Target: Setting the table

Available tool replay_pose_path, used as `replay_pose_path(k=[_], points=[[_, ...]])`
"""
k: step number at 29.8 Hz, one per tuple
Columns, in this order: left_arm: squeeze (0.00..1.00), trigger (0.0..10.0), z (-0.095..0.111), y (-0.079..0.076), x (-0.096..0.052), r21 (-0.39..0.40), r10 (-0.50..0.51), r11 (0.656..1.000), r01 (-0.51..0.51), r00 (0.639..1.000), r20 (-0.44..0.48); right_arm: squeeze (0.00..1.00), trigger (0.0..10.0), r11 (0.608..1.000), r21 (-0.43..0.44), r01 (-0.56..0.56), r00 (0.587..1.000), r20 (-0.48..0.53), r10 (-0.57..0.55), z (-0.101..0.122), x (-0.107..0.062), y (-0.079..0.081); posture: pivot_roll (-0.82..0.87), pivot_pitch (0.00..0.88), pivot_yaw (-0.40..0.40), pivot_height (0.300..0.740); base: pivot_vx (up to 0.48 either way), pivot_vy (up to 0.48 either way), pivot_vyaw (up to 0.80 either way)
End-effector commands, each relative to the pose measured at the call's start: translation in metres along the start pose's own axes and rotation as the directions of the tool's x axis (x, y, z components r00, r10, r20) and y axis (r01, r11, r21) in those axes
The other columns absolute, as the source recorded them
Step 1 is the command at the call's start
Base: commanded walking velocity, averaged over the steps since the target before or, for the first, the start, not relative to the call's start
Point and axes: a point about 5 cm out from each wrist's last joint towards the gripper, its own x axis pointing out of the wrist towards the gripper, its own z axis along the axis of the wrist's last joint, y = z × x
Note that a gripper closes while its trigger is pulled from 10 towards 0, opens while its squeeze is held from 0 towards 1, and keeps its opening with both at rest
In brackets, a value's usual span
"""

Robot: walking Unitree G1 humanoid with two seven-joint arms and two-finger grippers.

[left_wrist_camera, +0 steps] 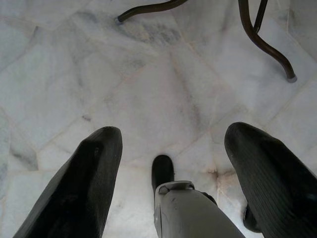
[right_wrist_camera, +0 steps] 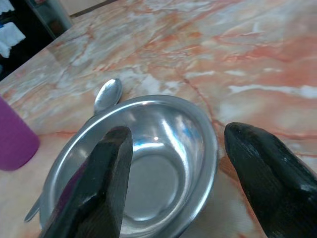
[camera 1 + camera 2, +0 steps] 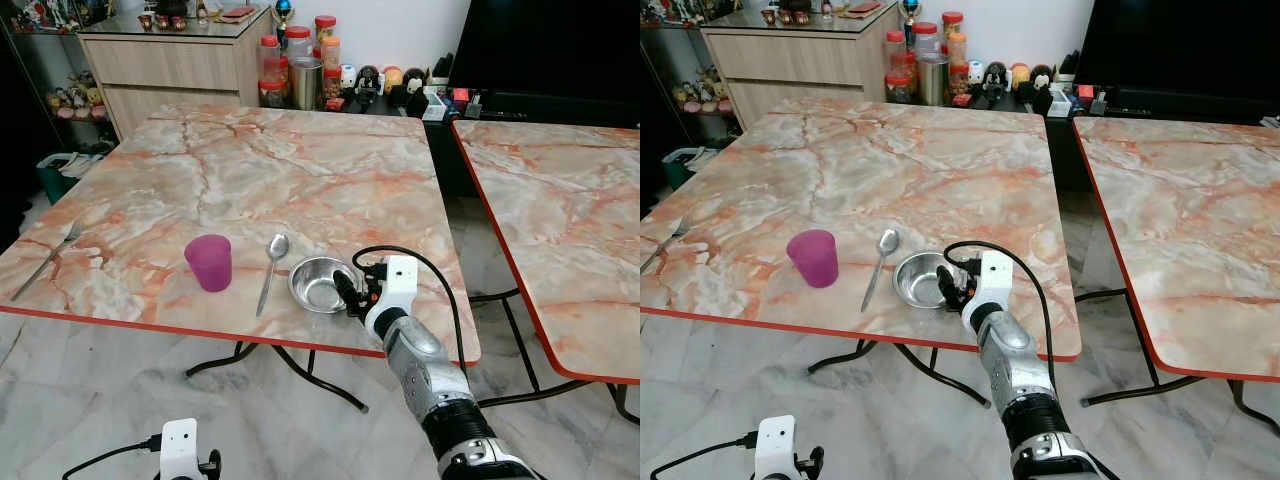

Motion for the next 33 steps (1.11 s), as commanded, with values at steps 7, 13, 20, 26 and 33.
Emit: replay_pose_path(k=[7, 13, 20, 26, 33], points=[[0.00, 10.0, -0.007, -0.002, -0.001, 0.009, -0.015, 1.000, 0.016, 0.999, -0.032, 0.00, 10.0, 0.999, 0.025, 0.027, 0.999, 0.036, -0.027, 0.013, 0.001, -0.001, -0.01, 0.000, -0.045, 0.740, 0.000, 0.000, 0.00], [0.00, 10.0, -0.008, -0.002, -0.002, 0.024, -0.019, 1.000, 0.020, 0.999, -0.040, 0.00, 10.0, 0.996, 0.067, 0.053, 0.998, -0.025, -0.052, 0.004, 0.001, -0.003, -0.01, 0.000, -0.047, 0.740, 0.000, 0.000, 0.00], [0.00, 10.0, -0.007, -0.002, -0.001, 0.025, -0.015, 1.000, 0.016, 0.999, -0.038, 0.00, 10.0, 0.989, 0.135, 0.059, 0.997, -0.060, -0.051, -0.001, 0.003, -0.002, 0.00, 0.000, -0.050, 0.740, 0.000, 0.000, 0.00], [0.00, 10.0, -0.005, -0.003, -0.001, 0.027, -0.015, 1.000, 0.016, 0.999, -0.035, 0.00, 10.0, 0.989, 0.139, 0.047, 0.996, -0.076, -0.037, -0.001, 0.005, 0.000, 0.00, 0.000, -0.056, 0.740, 0.000, 0.000, 0.00], [0.00, 10.0, -0.004, -0.005, 0.000, 0.013, -0.012, 1.000, 0.012, 0.999, -0.033, 0.00, 10.0, 0.988, 0.135, 0.069, 0.993, -0.106, -0.055, -0.002, 0.006, -0.003, 0.00, 0.000, -0.063, 0.740, 0.000, 0.000, 0.00]])
